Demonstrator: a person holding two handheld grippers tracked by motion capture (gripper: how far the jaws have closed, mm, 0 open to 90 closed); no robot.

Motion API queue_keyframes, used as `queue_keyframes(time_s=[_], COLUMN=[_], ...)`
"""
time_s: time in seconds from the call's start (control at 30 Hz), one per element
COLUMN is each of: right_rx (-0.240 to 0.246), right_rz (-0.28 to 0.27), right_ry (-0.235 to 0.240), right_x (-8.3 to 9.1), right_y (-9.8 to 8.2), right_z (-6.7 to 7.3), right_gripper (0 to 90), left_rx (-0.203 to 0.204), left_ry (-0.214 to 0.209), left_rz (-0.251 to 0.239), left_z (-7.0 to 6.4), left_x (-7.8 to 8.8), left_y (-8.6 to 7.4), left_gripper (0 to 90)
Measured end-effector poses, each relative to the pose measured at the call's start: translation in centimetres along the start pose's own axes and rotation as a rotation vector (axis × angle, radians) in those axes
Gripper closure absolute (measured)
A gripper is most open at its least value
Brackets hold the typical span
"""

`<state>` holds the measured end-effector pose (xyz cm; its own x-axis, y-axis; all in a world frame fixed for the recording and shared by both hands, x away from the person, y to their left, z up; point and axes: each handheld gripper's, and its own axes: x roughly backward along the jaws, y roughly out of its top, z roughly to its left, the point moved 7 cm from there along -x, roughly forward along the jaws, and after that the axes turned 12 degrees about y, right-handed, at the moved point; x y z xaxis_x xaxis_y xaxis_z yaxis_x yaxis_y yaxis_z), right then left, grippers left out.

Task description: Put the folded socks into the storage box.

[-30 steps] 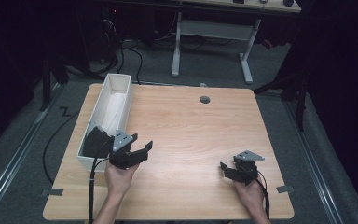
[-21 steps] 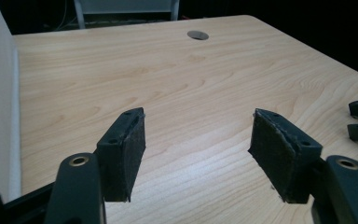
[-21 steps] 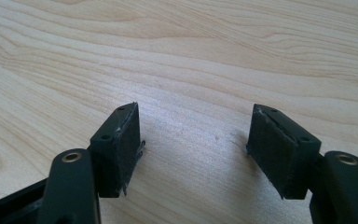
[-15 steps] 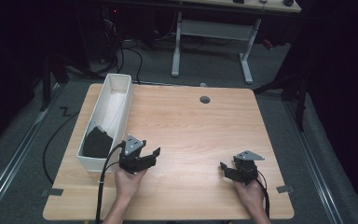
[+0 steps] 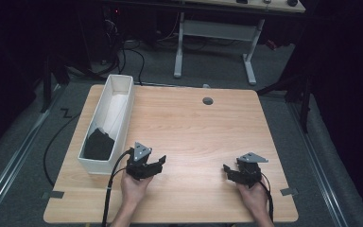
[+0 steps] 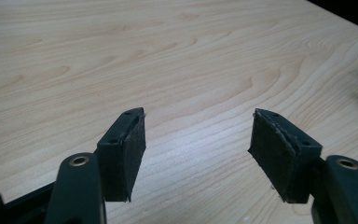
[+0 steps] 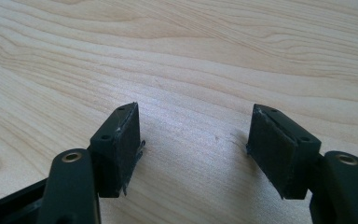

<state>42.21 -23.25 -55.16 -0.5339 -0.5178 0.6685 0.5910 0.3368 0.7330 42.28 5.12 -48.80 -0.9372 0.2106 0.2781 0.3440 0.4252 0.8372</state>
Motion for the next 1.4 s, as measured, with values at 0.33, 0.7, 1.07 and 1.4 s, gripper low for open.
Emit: queue_keyframes(time_s=[0.33, 0.7, 1.07, 1.4], right_rx=[0.000, 0.000, 0.000, 0.000], right_rz=[0.000, 0.000, 0.000, 0.000], right_ry=[0.000, 0.000, 0.000, 0.000], right_x=[0.0, 0.0, 0.0, 0.0], right_y=[0.0, 0.0, 0.0, 0.0], right_z=[0.0, 0.0, 0.0, 0.0], right_gripper=[34.2, 34.2, 34.3, 34.2], left_rx=[-0.017, -0.105, -0.130, -0.123], left_ry=[0.052, 0.118, 0.135, 0.158], left_rz=[0.021, 0.011, 0.034, 0.071], left_z=[1.2, 2.0, 2.1, 2.5], left_x=[-1.2, -2.2, -2.7, -3.0], left_y=[-1.5, -2.8, -3.7, -3.9], left_gripper=[35.8, 35.6, 34.9, 31.9])
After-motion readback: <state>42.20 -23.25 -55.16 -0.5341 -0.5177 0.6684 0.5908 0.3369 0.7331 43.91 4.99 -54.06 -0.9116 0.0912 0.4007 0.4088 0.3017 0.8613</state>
